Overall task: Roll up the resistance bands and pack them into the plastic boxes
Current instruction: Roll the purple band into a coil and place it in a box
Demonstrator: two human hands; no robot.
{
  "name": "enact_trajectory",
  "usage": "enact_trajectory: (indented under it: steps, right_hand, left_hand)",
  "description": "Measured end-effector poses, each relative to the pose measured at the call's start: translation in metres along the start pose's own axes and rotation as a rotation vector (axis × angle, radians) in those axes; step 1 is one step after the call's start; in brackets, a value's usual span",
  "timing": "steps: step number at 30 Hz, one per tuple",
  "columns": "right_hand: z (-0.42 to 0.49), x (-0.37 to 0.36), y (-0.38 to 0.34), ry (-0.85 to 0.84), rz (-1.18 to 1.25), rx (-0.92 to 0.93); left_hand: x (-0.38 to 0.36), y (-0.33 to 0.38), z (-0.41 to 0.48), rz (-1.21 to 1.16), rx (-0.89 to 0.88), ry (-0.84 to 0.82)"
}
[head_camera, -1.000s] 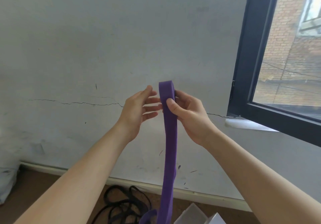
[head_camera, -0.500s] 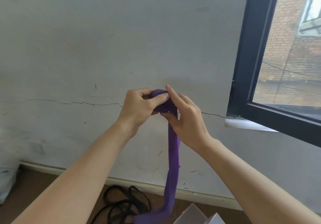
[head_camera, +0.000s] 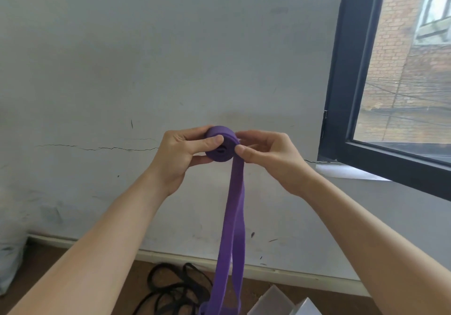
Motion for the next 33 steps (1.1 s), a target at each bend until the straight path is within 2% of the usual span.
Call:
enact_trajectory:
  steps: [4,9,13,18,22,26,33]
  right_hand:
    - [0.001,0.0,-0.001,-0.054,-0.017,-0.001]
    - [0.002,0.003,-0.001,-0.031,-0.049,0.028]
    - [-0.001,0.009,-0.004,-0.078,-0.089,0.051]
    - [-0.001,0.013,-0.01,-0.152,-0.134,0.057]
    - [-0.001,0.01,-0.007,-0.141,-0.153,0.042]
    - [-0.001,0.016,0.0,-0.102,-0.122,-0.02]
    - [-0.001,0.006,-0.002,-0.058,0.077,-0.027]
  left_hand:
    - [-0.007,0.001,0.002,-0.019,-0.018,-0.03]
    - [-0.014,-0.004,0.005,-0.065,0.013,-0.025]
    - [-0.013,-0.004,0.009,0.038,0.016,-0.019]
    - [-0.02,0.001,0.005,0.189,-0.068,0.0]
    - [-0.024,-0.003,0.007,0.225,-0.1,0.018]
    - [-0.029,-0.01,0.009,0.176,-0.137,0.083]
    - [-0.034,-0.004,0.007,-0.131,-0.118,0.161]
Point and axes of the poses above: each hand's wrist, its own z-axis towards the middle knuckle, its own x-axis out of the back of the hand, y = z × x, the point moved 4 cm from there along z, towards the middle knuckle, and after that the axes turned 13 degrees about x, right-handed, at the moved point
